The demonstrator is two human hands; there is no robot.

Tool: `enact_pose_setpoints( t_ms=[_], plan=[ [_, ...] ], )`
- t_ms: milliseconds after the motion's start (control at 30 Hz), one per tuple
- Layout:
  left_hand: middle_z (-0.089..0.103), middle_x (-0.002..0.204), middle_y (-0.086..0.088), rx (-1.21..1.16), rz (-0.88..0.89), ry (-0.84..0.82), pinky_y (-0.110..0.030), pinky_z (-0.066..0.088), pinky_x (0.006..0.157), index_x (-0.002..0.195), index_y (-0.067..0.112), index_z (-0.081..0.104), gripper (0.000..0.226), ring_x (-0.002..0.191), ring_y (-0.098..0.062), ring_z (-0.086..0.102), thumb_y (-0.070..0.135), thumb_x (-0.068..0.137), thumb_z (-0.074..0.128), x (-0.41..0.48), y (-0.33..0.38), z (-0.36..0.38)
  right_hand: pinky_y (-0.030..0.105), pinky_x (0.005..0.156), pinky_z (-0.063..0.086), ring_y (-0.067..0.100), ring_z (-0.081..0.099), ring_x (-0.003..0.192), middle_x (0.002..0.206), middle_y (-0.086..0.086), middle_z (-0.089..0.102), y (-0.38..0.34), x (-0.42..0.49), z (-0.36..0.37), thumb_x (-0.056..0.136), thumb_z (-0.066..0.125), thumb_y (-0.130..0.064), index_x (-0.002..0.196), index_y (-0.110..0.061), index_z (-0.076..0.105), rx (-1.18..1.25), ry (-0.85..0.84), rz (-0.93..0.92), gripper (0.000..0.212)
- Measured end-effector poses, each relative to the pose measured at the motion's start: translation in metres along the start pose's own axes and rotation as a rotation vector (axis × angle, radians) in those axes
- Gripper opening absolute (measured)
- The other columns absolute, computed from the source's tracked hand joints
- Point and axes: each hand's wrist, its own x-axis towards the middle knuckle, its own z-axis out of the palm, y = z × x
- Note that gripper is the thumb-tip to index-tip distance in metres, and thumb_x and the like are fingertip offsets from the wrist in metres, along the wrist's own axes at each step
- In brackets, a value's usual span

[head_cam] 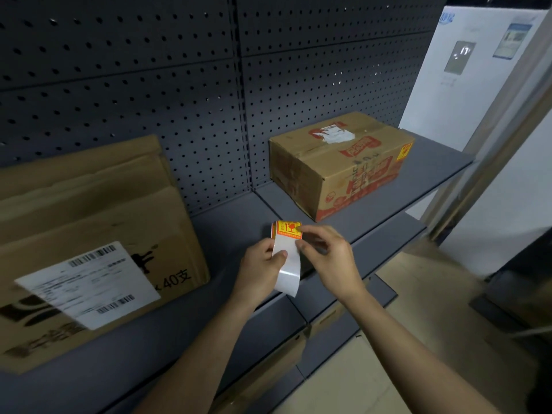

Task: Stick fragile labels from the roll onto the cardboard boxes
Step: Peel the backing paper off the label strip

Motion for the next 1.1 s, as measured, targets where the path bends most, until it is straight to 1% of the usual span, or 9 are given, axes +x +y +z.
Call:
enact_pose_setpoints(
  t_ms=[100,200,400,467,633,800,900,1000,1100],
  plan=[
    [0.070,0.097,0.000,0.000,-0.012,-0.016,-0.023,0.049,0.063,0.105,0.016,0.064,0.016,0.083,-0.010,0.065,0.007,0.093,0.057,-0.004,-0.001,-0.002,0.013,0.083,0.048,0.007,0.063,0.099,0.110,0.001,0.064,0.000,0.001,0.004,0.090,0.071,-0.015,0.118,-0.015,0.069,0.038,-0.002,0.046,0.028],
    [0.068,0.093,0.004,0.006,-0.011,-0.033,-0.019,0.047,0.060,0.105,0.018,0.063,0.022,0.083,-0.007,0.064,0.002,0.091,0.056,-0.009,-0.003,-0.004,0.013,0.079,0.049,0.009,0.063,0.094,0.105,0.005,0.065,-0.001,-0.001,0.007,0.090,0.071,-0.009,0.119,-0.012,0.067,0.081,-0.036,0.084,0.030],
    [0.068,0.088,0.004,-0.024,-0.003,-0.021,-0.017,0.047,0.058,0.102,0.013,0.065,0.012,0.080,-0.012,0.065,0.010,0.091,0.060,-0.012,-0.001,-0.004,0.008,0.078,0.046,-0.004,0.060,0.091,0.103,0.003,0.062,-0.003,-0.003,0.005,0.088,0.073,-0.009,0.119,-0.016,0.068,0.025,-0.055,0.047,0.032],
    [0.067,0.087,0.000,-0.013,0.003,0.005,-0.016,0.046,0.056,0.100,0.011,0.065,0.009,0.078,-0.014,0.064,0.015,0.095,0.059,-0.011,-0.001,-0.003,0.011,0.082,0.047,0.001,0.060,0.093,0.106,0.002,0.061,-0.003,-0.005,0.004,0.088,0.073,-0.012,0.119,-0.018,0.069,-0.026,-0.070,0.013,0.031],
    [0.069,0.088,-0.008,0.002,0.037,0.016,-0.033,0.052,0.071,0.095,0.010,0.067,0.012,0.086,-0.024,0.067,0.016,0.096,0.057,-0.013,-0.005,-0.003,0.017,0.094,0.037,0.010,0.049,0.107,0.114,0.000,0.049,-0.001,-0.008,0.004,0.090,0.072,-0.017,0.116,-0.015,0.072,-0.226,-0.068,-0.128,0.027],
    [0.068,0.086,-0.009,0.100,0.126,-0.002,-0.046,0.053,0.077,0.090,0.013,0.067,0.013,0.087,-0.028,0.065,0.017,0.096,0.057,-0.011,-0.009,-0.006,0.034,0.086,0.048,0.022,0.054,0.100,0.110,0.003,0.058,0.003,-0.007,0.005,0.090,0.071,-0.023,0.114,-0.016,0.074,-0.413,-0.084,-0.322,0.025],
    [0.068,0.088,-0.005,0.145,0.154,0.001,-0.037,0.053,0.073,0.093,0.013,0.068,0.013,0.087,-0.022,0.064,0.019,0.098,0.056,-0.012,-0.007,-0.007,0.042,0.080,0.052,0.027,0.059,0.095,0.106,0.003,0.062,0.004,-0.004,0.004,0.093,0.060,-0.035,0.110,-0.016,0.075,-0.504,-0.072,-0.401,0.030],
    [0.067,0.089,-0.003,0.161,0.174,0.001,-0.027,0.049,0.067,0.094,0.012,0.068,0.014,0.086,-0.017,0.063,0.019,0.098,0.056,-0.013,-0.006,-0.009,0.043,0.079,0.053,0.026,0.060,0.095,0.106,0.003,0.064,0.004,-0.002,0.003,0.095,0.051,-0.042,0.110,-0.016,0.076,-0.509,-0.090,-0.408,0.039],
    [0.066,0.086,-0.005,0.176,0.197,0.003,-0.026,0.047,0.065,0.089,0.009,0.066,0.015,0.083,-0.018,0.062,0.019,0.098,0.057,-0.013,-0.005,-0.010,0.043,0.079,0.052,0.025,0.059,0.096,0.108,0.002,0.064,0.006,-0.002,0.002,0.095,0.051,-0.042,0.111,-0.017,0.076,-0.507,-0.106,-0.395,0.039]
  ],
)
